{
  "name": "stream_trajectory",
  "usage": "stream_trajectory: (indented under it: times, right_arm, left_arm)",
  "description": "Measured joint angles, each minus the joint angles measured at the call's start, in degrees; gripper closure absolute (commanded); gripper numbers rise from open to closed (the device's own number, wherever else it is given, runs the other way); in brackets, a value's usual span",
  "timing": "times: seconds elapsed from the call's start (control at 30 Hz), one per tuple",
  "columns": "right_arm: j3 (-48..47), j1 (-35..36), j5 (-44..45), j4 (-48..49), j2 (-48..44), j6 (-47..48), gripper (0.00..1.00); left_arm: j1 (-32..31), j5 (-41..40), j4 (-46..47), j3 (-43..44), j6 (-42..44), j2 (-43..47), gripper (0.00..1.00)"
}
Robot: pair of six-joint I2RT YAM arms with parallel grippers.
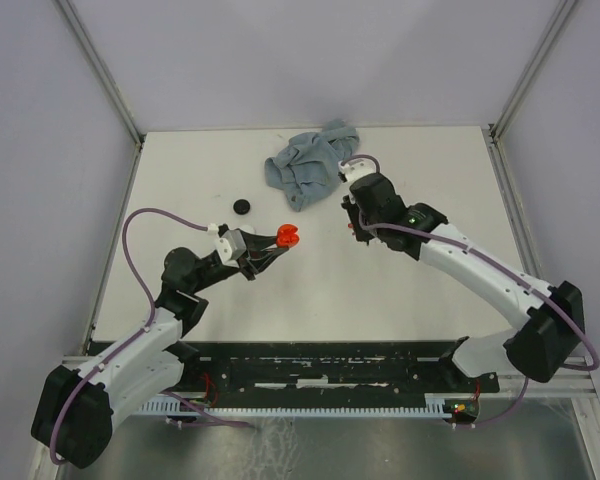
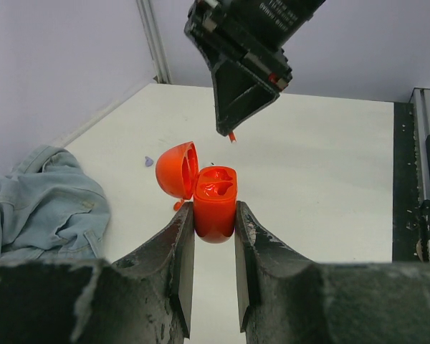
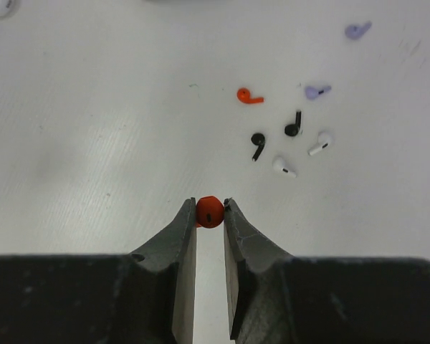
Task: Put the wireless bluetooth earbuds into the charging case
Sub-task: Pick up the earbud from the center of the board, then place the earbud in the charging case.
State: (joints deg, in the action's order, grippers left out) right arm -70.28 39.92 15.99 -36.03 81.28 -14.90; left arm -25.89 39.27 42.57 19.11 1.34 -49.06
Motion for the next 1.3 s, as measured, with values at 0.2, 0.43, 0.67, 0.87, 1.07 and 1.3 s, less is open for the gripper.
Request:
stream_trajectory:
  times: [0.2, 0.43, 0.67, 0.87, 1.07, 1.3]
  right_arm:
    - [-0.1, 4.3, -0.3, 4.8, -6.8, 11.6, 0.88]
    - [-0.1, 9.3, -3.7, 12.4, -12.2, 24.4, 0.88]
    - [4.3, 15.8, -8.8, 24.5, -16.1, 37.5, 0.89]
    - [9.0, 19.4, -12.5, 31.4, -16.2, 45.4, 0.89]
    - [9.9, 21.5, -13.7, 35.5, -15.3, 49.3, 0.89]
    - [10.8, 22.6, -13.5, 38.9, -14.6, 51.6, 0.92]
  left_arm:
    - [0.0, 0.4, 1.5, 0.0, -0.6, 0.0, 0.97]
    - [0.0, 1.5, 2.7, 0.1, -1.3, -0.1, 0.97]
    - [0.0, 1.8, 4.9, 1.0, -2.4, -1.3, 0.97]
    - [0.0, 1.8, 7.4, 1.1, -5.2, -2.1, 0.97]
    - [0.0, 1.9, 9.0, 1.8, -7.0, -2.6, 0.97]
    - [0.0, 1.9, 10.2, 1.9, -8.0, -2.6, 0.97]
